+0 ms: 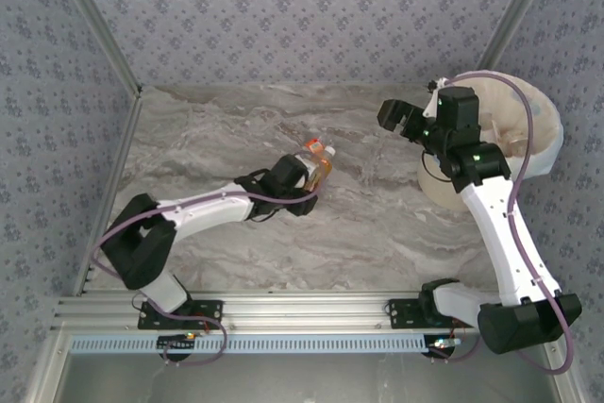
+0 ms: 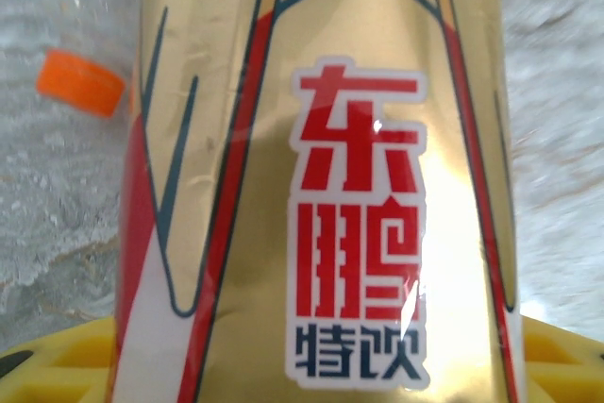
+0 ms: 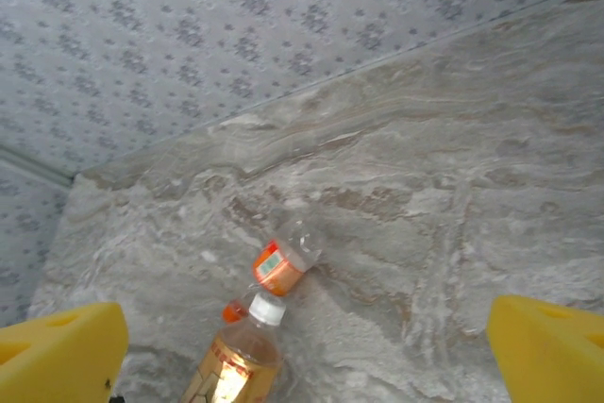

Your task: Put the plastic bottles in the bin

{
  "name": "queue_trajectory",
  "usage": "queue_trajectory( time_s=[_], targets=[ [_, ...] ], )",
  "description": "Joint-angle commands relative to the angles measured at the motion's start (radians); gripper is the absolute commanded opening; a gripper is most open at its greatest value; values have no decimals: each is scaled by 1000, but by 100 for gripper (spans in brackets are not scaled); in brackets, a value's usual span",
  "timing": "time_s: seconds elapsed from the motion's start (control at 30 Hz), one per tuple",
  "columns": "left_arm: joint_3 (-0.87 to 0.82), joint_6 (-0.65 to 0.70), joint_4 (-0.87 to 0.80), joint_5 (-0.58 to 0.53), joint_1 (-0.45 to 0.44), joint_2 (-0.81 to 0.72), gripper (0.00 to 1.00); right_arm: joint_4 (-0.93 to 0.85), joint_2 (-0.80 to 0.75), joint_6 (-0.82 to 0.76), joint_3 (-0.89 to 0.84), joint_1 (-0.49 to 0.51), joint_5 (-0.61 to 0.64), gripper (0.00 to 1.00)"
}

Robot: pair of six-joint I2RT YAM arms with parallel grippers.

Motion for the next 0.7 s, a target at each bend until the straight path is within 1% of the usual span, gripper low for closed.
queue_trajectory(
  time_s=[0.0,0.1,0.2,0.3,0.47,0.53,0.6,0.67],
  targets=[
    [-17,-12,101,156,30,-91,45,80,-12,24,-41,6,-169,100],
    [-24,-23,172,224,50,-138,45,85,34,47,-42,4,-269,100],
    [-9,-19,227,268,54,-160,45,117,91,89,-42,13,-384,100],
    [11,-21,272,301,53,-162,45,170,132,124,-45,38,-437,100],
    [37,-28,298,339,53,-143,45,320,166,254,-85,73,-419,100],
    [37,-36,310,355,53,-138,45,364,178,301,-103,86,-372,96],
    [33,-45,323,361,54,-139,45,364,188,314,-105,101,-318,91],
    [35,-48,330,366,54,-141,45,379,197,321,-107,113,-291,88]
  ],
)
